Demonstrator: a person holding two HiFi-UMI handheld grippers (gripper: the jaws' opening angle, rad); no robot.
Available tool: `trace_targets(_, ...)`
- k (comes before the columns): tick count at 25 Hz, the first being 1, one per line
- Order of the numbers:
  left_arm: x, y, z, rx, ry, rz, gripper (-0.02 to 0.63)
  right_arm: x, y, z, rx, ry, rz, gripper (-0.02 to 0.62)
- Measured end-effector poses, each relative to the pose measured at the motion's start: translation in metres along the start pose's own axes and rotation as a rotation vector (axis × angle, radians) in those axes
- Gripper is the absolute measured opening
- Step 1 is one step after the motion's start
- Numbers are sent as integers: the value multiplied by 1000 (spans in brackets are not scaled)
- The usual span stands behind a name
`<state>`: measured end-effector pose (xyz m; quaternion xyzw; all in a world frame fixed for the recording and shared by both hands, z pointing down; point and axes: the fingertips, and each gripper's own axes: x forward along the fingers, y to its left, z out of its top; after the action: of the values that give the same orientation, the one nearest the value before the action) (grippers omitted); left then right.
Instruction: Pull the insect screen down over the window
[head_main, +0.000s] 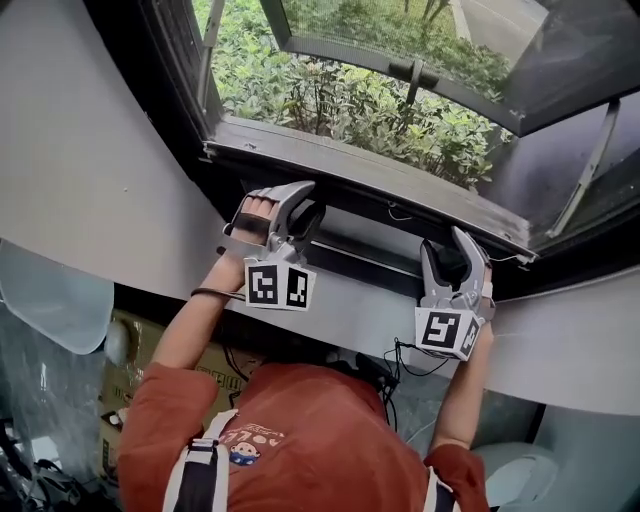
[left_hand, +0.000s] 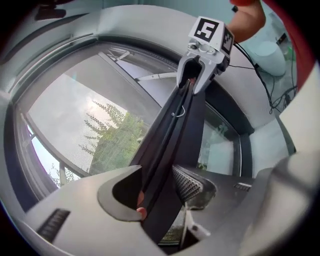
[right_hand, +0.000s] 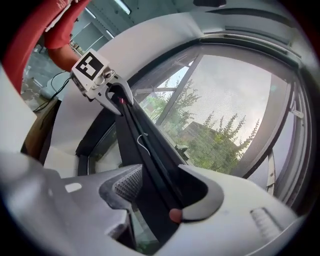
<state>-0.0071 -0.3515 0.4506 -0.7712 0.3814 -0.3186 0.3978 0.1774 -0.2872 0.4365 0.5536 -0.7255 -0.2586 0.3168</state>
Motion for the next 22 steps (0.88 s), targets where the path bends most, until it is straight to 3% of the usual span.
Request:
trace_targets(9, -18, -4, -1, -317, -41, 52, 190, -20, 1, 13, 157, -76, -19, 230)
trace_targets(15, -34, -13, 4, -483, -101, 110, 190, -34, 0, 14, 269, -150, -76, 230)
trace_targets(19, -44, -22, 5, -615, -126, 134, 190, -46, 3, 17, 398, -243, -135, 230)
trace_targets(22, -50, -27, 0, -738, -121, 143, 190, -52, 13, 14, 495, -235, -156, 230)
